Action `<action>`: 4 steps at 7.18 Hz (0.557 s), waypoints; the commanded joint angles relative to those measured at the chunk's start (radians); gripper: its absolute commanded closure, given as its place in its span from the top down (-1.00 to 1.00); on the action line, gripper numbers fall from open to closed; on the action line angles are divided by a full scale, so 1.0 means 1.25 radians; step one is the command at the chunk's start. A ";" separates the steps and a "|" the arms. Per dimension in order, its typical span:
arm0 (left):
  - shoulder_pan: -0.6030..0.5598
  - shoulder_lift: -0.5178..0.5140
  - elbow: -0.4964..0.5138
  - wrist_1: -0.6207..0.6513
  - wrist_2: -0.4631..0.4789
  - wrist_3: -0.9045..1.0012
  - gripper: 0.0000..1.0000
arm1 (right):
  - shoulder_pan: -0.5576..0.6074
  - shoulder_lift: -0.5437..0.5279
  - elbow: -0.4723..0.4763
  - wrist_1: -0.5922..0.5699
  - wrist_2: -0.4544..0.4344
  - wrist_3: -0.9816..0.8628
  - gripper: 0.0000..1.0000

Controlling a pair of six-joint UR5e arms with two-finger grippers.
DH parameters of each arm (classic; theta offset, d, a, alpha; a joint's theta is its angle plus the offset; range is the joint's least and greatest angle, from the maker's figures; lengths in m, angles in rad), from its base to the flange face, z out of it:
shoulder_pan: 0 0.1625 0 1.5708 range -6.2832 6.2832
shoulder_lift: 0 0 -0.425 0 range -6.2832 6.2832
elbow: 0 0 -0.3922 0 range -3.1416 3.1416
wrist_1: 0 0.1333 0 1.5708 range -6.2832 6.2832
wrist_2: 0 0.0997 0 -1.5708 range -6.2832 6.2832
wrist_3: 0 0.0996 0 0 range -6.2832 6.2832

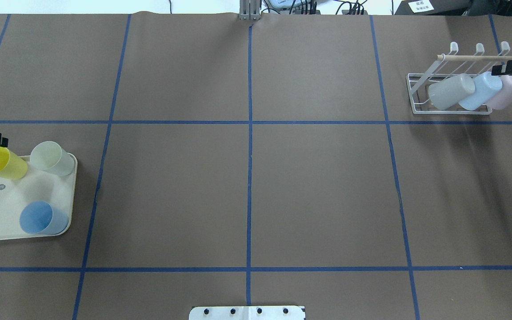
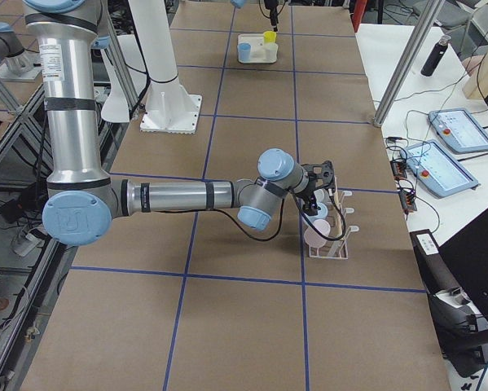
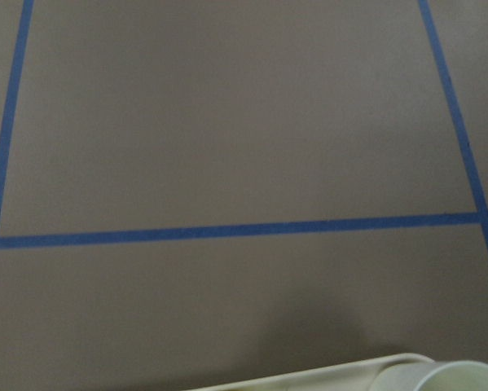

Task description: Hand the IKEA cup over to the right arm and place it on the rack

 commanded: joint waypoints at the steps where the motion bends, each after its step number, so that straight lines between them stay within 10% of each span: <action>1: -0.013 0.003 0.036 0.015 -0.060 0.006 1.00 | -0.011 0.001 0.000 0.001 0.001 0.024 0.96; 4: -0.017 0.007 0.088 0.016 -0.066 0.001 0.84 | -0.018 -0.002 -0.001 0.012 0.000 0.035 0.96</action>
